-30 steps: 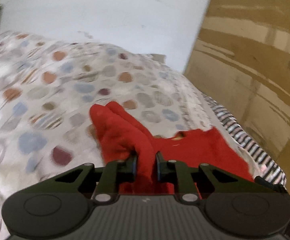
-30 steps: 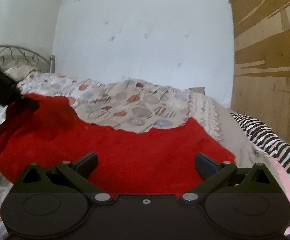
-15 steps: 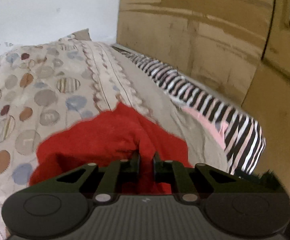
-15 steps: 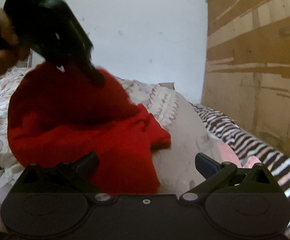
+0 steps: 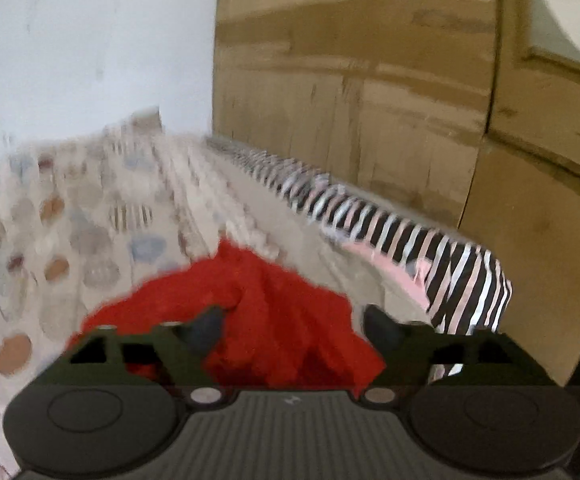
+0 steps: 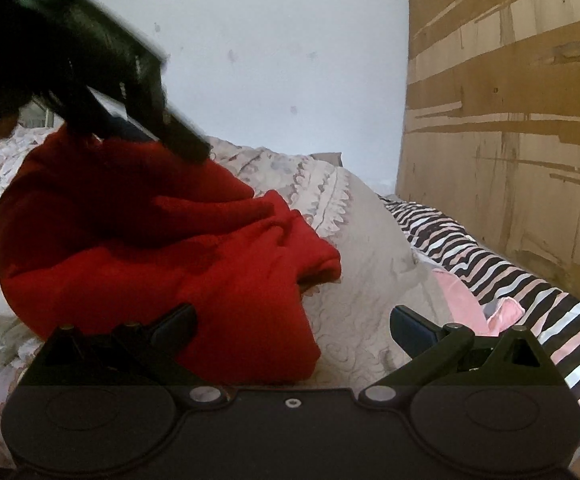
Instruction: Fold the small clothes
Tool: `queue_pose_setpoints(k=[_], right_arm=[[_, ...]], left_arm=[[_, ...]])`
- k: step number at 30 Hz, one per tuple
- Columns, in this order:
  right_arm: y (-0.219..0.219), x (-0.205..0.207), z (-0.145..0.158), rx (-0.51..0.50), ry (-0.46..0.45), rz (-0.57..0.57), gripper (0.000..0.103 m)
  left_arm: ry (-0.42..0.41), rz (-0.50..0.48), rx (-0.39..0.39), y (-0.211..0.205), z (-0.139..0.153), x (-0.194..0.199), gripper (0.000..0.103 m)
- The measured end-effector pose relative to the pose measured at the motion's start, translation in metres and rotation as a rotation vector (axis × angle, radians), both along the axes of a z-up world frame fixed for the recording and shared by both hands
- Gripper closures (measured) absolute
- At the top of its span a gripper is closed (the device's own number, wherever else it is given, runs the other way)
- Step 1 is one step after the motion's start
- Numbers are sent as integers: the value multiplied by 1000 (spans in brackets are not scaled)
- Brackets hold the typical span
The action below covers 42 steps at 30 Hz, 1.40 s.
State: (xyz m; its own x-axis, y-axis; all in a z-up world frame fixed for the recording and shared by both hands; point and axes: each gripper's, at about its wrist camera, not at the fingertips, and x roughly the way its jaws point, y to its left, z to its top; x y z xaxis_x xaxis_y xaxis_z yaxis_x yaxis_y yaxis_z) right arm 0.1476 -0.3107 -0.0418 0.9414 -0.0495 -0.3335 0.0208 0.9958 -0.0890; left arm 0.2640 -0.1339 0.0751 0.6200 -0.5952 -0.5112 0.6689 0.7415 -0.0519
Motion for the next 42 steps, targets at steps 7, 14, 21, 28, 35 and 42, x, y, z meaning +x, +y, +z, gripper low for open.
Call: queue_pose_setpoints(k=[7, 14, 21, 28, 35, 42], right_arm=[[-2, 5, 0, -6, 18, 11, 0], [-13, 7, 6, 53, 56, 45, 0], [-56, 8, 43, 217, 50, 65, 0], [-86, 56, 79, 585, 171, 232, 0], [-65, 133, 79, 869, 388, 410, 0], [-68, 179, 53, 1120, 592, 287, 0]], left_arm=[[-166, 129, -29, 39, 9, -52, 2], [33, 301, -83, 95, -24, -29, 1], [181, 310, -220, 133, -52, 2, 1], [74, 219, -156, 108, -58, -4, 22], [-41, 178, -111, 93, -59, -21, 43], [-156, 85, -42, 78, -58, -43, 51]])
